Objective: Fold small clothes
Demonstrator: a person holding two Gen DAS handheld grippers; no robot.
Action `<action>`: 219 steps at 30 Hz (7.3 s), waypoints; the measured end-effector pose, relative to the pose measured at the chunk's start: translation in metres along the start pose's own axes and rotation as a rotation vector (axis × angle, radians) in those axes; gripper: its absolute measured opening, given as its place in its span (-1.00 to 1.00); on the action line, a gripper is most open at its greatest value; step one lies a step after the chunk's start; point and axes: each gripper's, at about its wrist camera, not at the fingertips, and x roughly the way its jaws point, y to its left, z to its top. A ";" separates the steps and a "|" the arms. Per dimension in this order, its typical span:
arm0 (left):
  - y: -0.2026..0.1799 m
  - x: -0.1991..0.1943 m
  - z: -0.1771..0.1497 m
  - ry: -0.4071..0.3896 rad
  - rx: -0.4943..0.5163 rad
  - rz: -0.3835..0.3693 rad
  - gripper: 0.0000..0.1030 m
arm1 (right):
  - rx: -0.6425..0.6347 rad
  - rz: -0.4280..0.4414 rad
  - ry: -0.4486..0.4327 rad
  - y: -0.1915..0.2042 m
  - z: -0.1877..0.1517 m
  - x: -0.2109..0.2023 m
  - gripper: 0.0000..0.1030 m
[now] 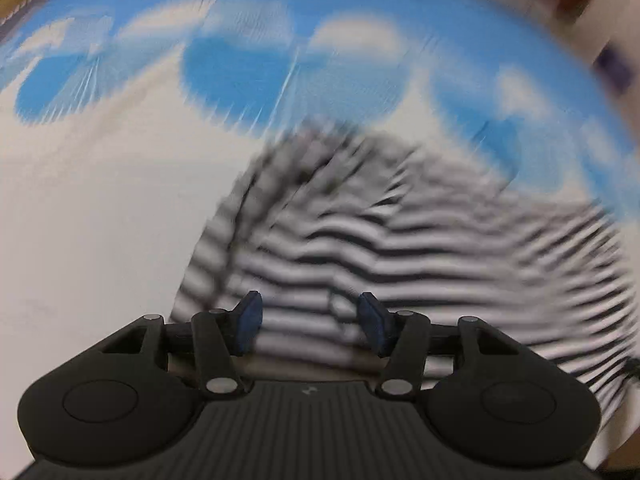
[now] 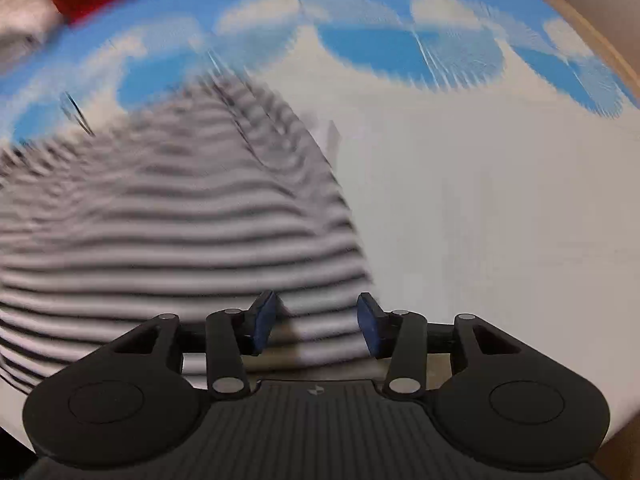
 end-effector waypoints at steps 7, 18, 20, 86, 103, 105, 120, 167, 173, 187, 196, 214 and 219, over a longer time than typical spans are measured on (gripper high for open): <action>0.015 -0.045 -0.010 -0.129 -0.044 -0.082 0.19 | 0.074 0.051 -0.077 -0.016 -0.010 -0.024 0.01; 0.027 -0.046 -0.046 -0.041 0.225 -0.003 0.26 | 0.038 -0.042 -0.152 -0.012 -0.026 -0.048 0.09; 0.044 -0.066 -0.045 -0.117 0.141 -0.031 0.26 | 0.060 -0.020 -0.268 -0.007 -0.029 -0.070 0.10; 0.239 -0.151 -0.085 -0.298 -0.240 0.031 0.27 | -0.914 0.218 -0.293 0.445 -0.096 -0.035 -0.66; 0.136 -0.130 -0.046 -0.258 -0.200 -0.078 0.27 | 0.550 0.103 -0.542 0.035 -0.067 -0.127 -0.84; 0.111 -0.123 -0.040 -0.247 -0.155 -0.078 0.27 | 0.645 -0.021 -0.471 -0.003 -0.083 -0.113 -0.82; -0.008 -0.092 -0.046 -0.258 0.144 -0.041 0.27 | 0.369 0.369 -0.327 -0.087 0.017 -0.084 -0.07; -0.183 -0.021 -0.071 -0.049 -0.028 -0.442 0.68 | 0.250 0.193 -0.081 -0.141 0.025 -0.009 -0.09; -0.170 0.004 -0.034 0.001 -0.239 -0.527 0.70 | 0.439 0.323 -0.101 -0.158 0.029 0.000 0.49; -0.184 0.053 -0.041 0.058 -0.425 -0.699 0.78 | 0.551 0.526 0.007 -0.133 0.028 0.024 0.25; -0.190 -0.009 -0.022 -0.023 -0.266 -0.696 -0.19 | 0.572 0.587 -0.048 -0.125 0.028 0.005 -0.86; 0.037 -0.067 0.055 -0.102 -0.255 -0.232 0.33 | 0.550 0.517 -0.055 0.037 0.087 0.011 -0.72; 0.054 -0.073 0.025 -0.131 -0.276 -0.352 0.48 | 0.443 0.583 -0.087 0.050 0.093 -0.006 -0.28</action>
